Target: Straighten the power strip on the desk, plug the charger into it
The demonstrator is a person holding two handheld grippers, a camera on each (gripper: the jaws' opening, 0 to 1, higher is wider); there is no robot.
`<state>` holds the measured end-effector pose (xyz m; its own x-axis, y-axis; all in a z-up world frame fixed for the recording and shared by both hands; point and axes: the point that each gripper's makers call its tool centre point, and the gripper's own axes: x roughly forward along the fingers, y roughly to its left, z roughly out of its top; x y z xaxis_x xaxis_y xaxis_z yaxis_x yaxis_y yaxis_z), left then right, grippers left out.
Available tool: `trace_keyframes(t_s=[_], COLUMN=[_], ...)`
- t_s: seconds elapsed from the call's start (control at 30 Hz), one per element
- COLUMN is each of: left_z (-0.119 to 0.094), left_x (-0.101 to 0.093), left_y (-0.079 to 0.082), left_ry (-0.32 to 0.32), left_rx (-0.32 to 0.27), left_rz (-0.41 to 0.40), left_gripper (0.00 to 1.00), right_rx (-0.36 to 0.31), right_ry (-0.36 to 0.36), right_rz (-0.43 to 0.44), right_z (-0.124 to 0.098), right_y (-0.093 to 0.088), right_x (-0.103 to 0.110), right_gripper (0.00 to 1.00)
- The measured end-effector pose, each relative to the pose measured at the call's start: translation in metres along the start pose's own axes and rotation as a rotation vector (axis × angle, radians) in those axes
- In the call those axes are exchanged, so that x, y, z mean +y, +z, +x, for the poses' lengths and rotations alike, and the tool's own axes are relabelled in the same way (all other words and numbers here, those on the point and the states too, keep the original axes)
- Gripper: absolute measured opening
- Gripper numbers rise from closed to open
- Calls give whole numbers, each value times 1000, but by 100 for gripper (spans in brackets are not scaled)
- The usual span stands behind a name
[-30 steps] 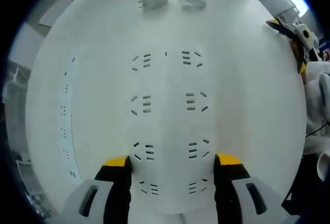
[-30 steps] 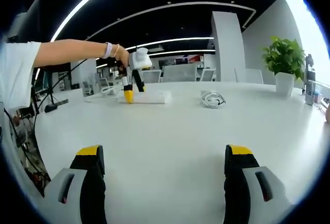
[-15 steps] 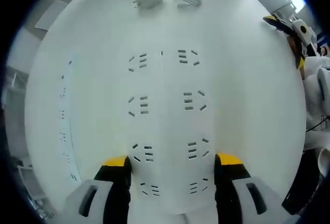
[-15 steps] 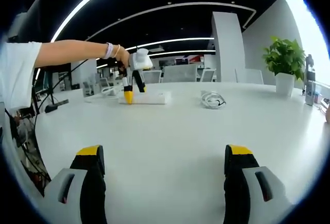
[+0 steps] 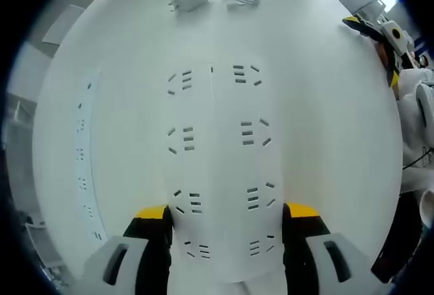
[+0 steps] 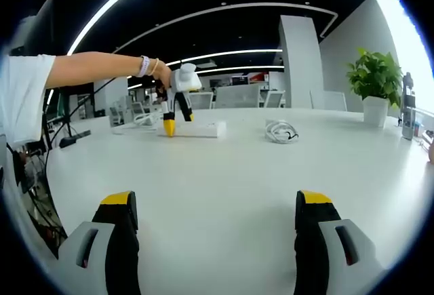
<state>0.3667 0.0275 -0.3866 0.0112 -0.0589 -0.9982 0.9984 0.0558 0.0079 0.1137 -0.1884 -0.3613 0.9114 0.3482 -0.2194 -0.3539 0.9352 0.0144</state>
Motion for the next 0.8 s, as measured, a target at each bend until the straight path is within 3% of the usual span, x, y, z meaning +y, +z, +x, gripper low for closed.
trace_keyframes(t_s=[0.3,0.47,0.6,0.8], left_z=[0,-1,-2,-7], left_x=[3,3,2,3], left_y=[0,-3,-8,-4], left_ry=[9,16,18,37], left_rx=[12,-9,7,-24], left_rz=[-15,-93,-62,-64], left_gripper=[67,67,72,79], right_rx=[3,1,3,5], right_ry=[-1,-2,2,5], right_rz=[-5,-5,-6,-7], right_z=[0,0,1,2], right_y=[0,1,0,0], right_x=[0,-1,1,2], right_gripper=[96,96,96,96])
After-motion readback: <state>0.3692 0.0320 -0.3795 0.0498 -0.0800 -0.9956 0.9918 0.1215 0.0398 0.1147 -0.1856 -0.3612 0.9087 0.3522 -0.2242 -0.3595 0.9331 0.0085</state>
